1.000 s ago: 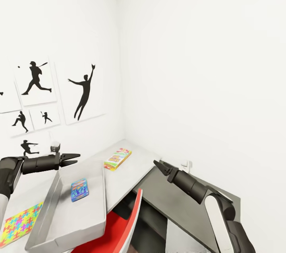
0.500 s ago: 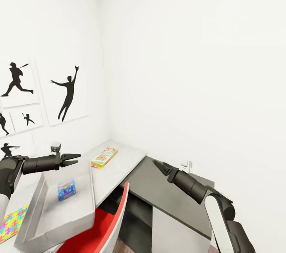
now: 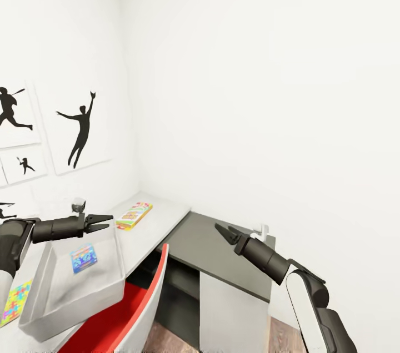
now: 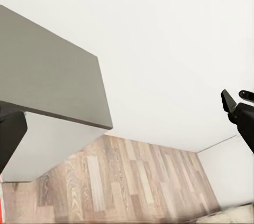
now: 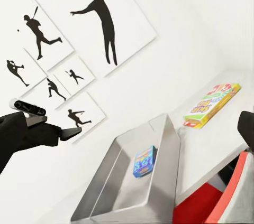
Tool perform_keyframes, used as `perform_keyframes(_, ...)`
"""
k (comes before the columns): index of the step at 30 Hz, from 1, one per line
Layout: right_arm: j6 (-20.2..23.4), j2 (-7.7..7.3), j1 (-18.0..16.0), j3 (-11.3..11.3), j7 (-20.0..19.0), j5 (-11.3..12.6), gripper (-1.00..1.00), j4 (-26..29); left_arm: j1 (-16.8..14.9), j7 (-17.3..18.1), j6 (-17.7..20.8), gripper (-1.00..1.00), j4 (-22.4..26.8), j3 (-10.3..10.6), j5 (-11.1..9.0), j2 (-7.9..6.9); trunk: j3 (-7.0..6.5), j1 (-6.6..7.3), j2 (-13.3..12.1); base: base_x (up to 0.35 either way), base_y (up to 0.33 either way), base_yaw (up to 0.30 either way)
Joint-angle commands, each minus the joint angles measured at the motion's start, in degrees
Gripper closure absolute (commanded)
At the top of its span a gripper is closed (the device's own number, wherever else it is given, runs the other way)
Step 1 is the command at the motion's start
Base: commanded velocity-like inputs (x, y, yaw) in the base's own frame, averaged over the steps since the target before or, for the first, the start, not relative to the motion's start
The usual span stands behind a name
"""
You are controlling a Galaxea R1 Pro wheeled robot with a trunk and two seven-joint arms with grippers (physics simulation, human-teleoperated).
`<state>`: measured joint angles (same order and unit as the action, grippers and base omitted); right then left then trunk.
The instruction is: Put all the toys in the child's room - the three board games (two on the bed and one on the table), the two jigsaw puzzles on the table, and the tennis ball on the table - inside the toy box on the table in the child's room.
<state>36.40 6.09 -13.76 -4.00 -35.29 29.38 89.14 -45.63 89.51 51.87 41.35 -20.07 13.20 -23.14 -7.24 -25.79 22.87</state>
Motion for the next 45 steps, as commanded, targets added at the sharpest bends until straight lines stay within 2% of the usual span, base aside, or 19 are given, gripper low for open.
perform_keyframes(1, 0.42, 0.06, -0.04, -0.13, -0.13, 0.27, -1.0, -0.05, -0.02, 0.49, 0.6, -1.0, 0.05, -0.18, 0.6, 0.02, 0.05, 0.0, 0.05, -0.226, 0.0, -0.259)
perform_keyframes(45, 0.42, 0.06, -0.04, -0.82, -0.05, 0.34, -1.0, -1.06, 0.01, 0.49, 0.42, -1.0, 0.05, -0.14, 0.67, 0.33, 0.8, 0.0, 0.05, -0.186, 0.0, -0.273)
